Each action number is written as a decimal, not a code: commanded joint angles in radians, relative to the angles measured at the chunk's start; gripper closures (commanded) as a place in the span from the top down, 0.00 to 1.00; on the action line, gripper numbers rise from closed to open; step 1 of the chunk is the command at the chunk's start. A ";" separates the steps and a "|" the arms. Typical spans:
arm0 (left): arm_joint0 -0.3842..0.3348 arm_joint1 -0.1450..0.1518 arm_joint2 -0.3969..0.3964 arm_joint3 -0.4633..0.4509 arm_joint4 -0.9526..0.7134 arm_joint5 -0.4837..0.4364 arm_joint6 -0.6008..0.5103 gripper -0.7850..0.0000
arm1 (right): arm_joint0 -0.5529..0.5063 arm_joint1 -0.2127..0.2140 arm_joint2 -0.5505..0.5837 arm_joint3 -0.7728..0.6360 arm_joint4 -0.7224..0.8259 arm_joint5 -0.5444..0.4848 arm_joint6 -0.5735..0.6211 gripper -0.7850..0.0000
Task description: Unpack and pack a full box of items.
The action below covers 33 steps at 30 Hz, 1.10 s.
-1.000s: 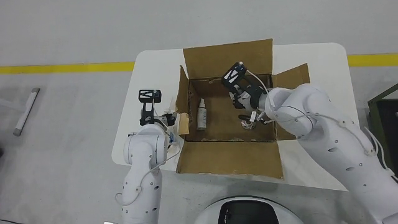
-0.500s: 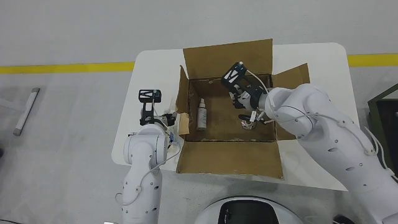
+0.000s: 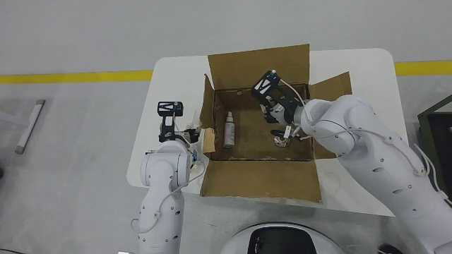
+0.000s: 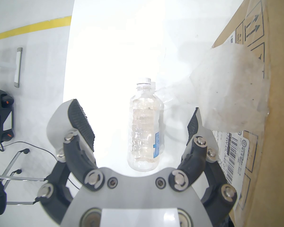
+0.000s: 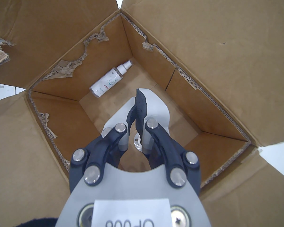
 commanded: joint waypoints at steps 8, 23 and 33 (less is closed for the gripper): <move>0.000 0.000 0.000 0.000 0.000 0.000 0.000 1.00 | -0.004 0.001 -0.015 -0.003 -0.004 -0.037 0.039 1.00; 0.000 0.000 0.000 0.000 0.000 0.000 0.000 1.00 | 0.259 -0.063 -0.223 0.340 0.205 -0.022 0.459 1.00; 0.000 0.000 0.000 0.000 0.000 0.000 0.000 1.00 | 0.248 -0.061 -0.238 0.312 0.154 -0.013 0.468 1.00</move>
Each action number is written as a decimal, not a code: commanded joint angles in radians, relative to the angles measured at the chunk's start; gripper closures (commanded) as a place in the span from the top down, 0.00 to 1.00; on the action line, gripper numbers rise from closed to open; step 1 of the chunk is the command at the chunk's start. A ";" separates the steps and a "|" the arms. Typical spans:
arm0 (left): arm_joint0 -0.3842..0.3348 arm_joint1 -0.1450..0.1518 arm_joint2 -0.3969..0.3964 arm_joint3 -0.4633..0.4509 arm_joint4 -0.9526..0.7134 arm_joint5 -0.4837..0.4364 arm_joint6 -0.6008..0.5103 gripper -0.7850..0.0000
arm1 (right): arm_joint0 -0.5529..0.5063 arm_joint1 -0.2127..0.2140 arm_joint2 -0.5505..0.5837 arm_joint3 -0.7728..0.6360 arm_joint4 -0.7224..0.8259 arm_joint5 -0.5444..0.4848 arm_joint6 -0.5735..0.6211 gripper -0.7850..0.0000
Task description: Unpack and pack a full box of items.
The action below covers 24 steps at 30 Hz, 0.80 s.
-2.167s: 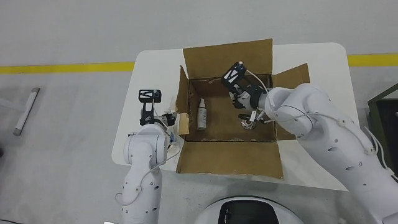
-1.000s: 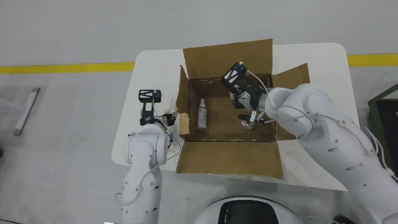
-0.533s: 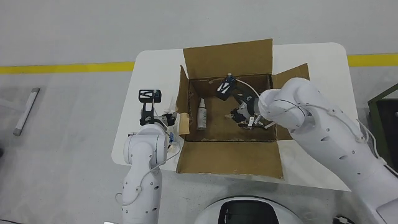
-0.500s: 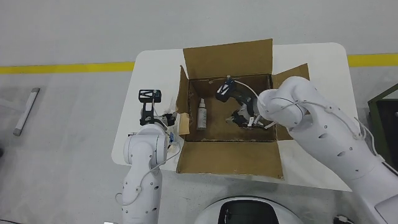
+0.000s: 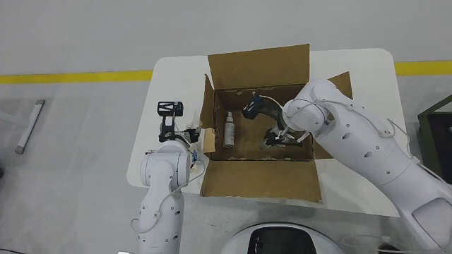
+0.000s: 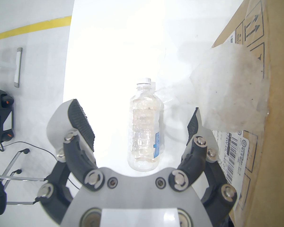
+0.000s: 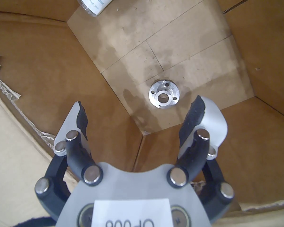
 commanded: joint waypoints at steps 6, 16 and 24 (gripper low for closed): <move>0.000 0.000 0.000 0.000 0.000 0.000 0.000 1.00 | 0.013 -0.016 -0.069 0.080 -0.049 -0.004 0.025 1.00; 0.000 0.000 0.000 0.000 0.000 0.000 0.000 1.00 | 0.100 -0.064 -0.142 0.285 0.000 -0.053 -0.002 0.47; 0.000 0.000 0.000 0.000 0.000 0.000 0.000 1.00 | 0.135 -0.095 -0.180 0.378 0.016 -0.061 -0.028 0.47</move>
